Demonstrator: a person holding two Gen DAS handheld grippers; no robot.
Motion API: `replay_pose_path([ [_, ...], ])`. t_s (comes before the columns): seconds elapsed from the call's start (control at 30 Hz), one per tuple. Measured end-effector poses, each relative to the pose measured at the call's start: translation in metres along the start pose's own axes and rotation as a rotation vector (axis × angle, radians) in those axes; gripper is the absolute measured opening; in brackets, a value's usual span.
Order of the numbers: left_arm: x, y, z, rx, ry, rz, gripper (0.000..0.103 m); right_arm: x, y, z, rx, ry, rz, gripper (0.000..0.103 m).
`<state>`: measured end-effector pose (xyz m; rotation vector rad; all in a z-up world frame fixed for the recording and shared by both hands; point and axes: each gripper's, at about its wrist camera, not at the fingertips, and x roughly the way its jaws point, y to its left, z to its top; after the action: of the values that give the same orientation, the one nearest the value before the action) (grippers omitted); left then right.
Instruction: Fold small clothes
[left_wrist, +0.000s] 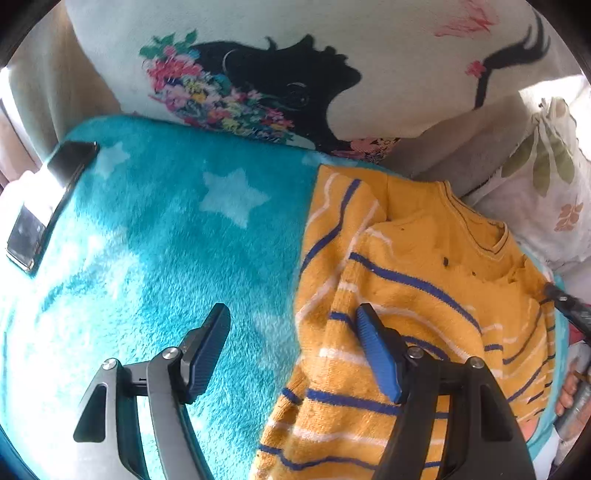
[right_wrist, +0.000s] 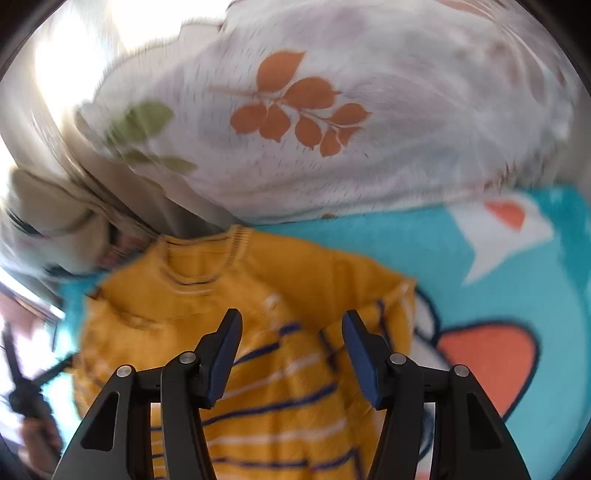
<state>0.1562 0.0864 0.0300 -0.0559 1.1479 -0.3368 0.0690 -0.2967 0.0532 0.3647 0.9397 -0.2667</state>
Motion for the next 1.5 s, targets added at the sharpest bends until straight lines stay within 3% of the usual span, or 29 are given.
replay_pose_path([
  [0.03, -0.002, 0.001, 0.000, -0.002, -0.002, -0.004, 0.070, 0.008, -0.004, 0.000, -0.020, 0.023, -0.003, 0.059],
  [0.07, -0.005, 0.002, 0.001, 0.001, -0.009, -0.007, 0.069, 0.019, -0.002, 0.001, -0.032, 0.065, 0.030, 0.050],
  [0.1, -0.012, 0.006, 0.001, 0.006, -0.018, -0.007, 0.069, 0.024, -0.009, -0.001, -0.028, 0.098, 0.065, 0.011],
  [0.13, -0.018, 0.007, 0.001, 0.013, -0.030, -0.003, 0.069, 0.029, -0.012, 0.000, -0.019, 0.126, 0.042, 0.005],
  [0.2, -0.026, 0.011, 0.001, 0.021, -0.055, 0.004, 0.069, 0.030, -0.026, 0.001, 0.013, 0.118, -0.064, 0.005],
  [0.27, -0.034, 0.017, 0.000, 0.013, -0.064, 0.002, 0.069, 0.022, -0.039, 0.004, 0.081, 0.098, -0.163, 0.016],
  [0.33, -0.038, 0.026, -0.004, 0.000, -0.056, -0.022, 0.069, 0.002, -0.027, 0.005, 0.049, 0.039, -0.229, 0.036],
  [0.4, -0.038, 0.032, -0.010, -0.003, -0.036, -0.042, 0.069, -0.020, 0.004, 0.004, -0.021, -0.031, -0.244, 0.038],
  [0.47, -0.034, 0.037, -0.017, -0.005, -0.008, -0.056, 0.070, -0.036, 0.043, 0.000, -0.089, -0.073, -0.169, 0.044],
  [0.5, -0.032, 0.039, -0.020, -0.011, -0.002, -0.061, 0.070, -0.038, 0.063, -0.001, -0.115, -0.073, -0.084, 0.045],
  [0.57, -0.031, 0.042, -0.025, -0.033, 0.003, -0.082, 0.070, -0.029, 0.107, -0.006, -0.179, 0.015, 0.158, 0.045],
  [0.67, -0.034, 0.053, -0.031, -0.076, 0.009, -0.120, 0.069, -0.003, 0.163, -0.009, -0.216, 0.116, 0.330, 0.045],
  [0.77, -0.038, 0.059, -0.034, -0.070, 0.005, -0.124, 0.069, 0.046, 0.209, -0.010, -0.252, 0.262, 0.319, 0.045],
  [0.83, -0.042, 0.064, -0.037, -0.066, -0.006, -0.122, 0.069, 0.082, 0.229, -0.012, -0.240, 0.362, 0.299, 0.020],
  [0.93, -0.048, 0.071, -0.041, -0.081, -0.012, -0.128, 0.069, 0.091, 0.250, -0.001, -0.259, 0.302, 0.305, 0.021],
  [0.97, -0.049, 0.074, -0.043, -0.089, -0.010, -0.133, 0.069, 0.091, 0.255, -0.002, -0.275, 0.307, 0.347, 0.022],
  [1.0, -0.048, 0.074, -0.042, -0.095, -0.006, -0.135, 0.069, 0.092, 0.260, 0.001, -0.289, 0.310, 0.361, 0.033],
  [1.03, -0.048, 0.076, -0.042, -0.101, -0.004, -0.139, 0.069, 0.086, 0.259, 0.000, -0.304, 0.296, 0.363, 0.036],
  [1.13, -0.056, 0.084, -0.045, -0.107, -0.010, -0.133, 0.069, 0.045, 0.235, 0.005, -0.279, 0.196, 0.413, 0.036],
  [1.3, -0.066, 0.090, -0.054, -0.124, -0.013, -0.117, 0.069, -0.027, 0.125, 0.004, -0.141, 0.044, 0.241, 0.039],
  [1.33, -0.066, 0.089, -0.055, -0.125, -0.011, -0.114, 0.069, -0.033, 0.114, 0.006, -0.110, 0.038, 0.201, 0.040],
  [1.43, -0.072, 0.088, -0.065, -0.140, 0.002, -0.113, 0.069, -0.033, 0.017, -0.003, 0.033, 0.125, 0.130, 0.040],
  [1.5, -0.076, 0.084, -0.069, -0.150, 0.006, -0.125, 0.069, -0.027, -0.039, -0.012, 0.093, 0.149, -0.002, 0.040],
])
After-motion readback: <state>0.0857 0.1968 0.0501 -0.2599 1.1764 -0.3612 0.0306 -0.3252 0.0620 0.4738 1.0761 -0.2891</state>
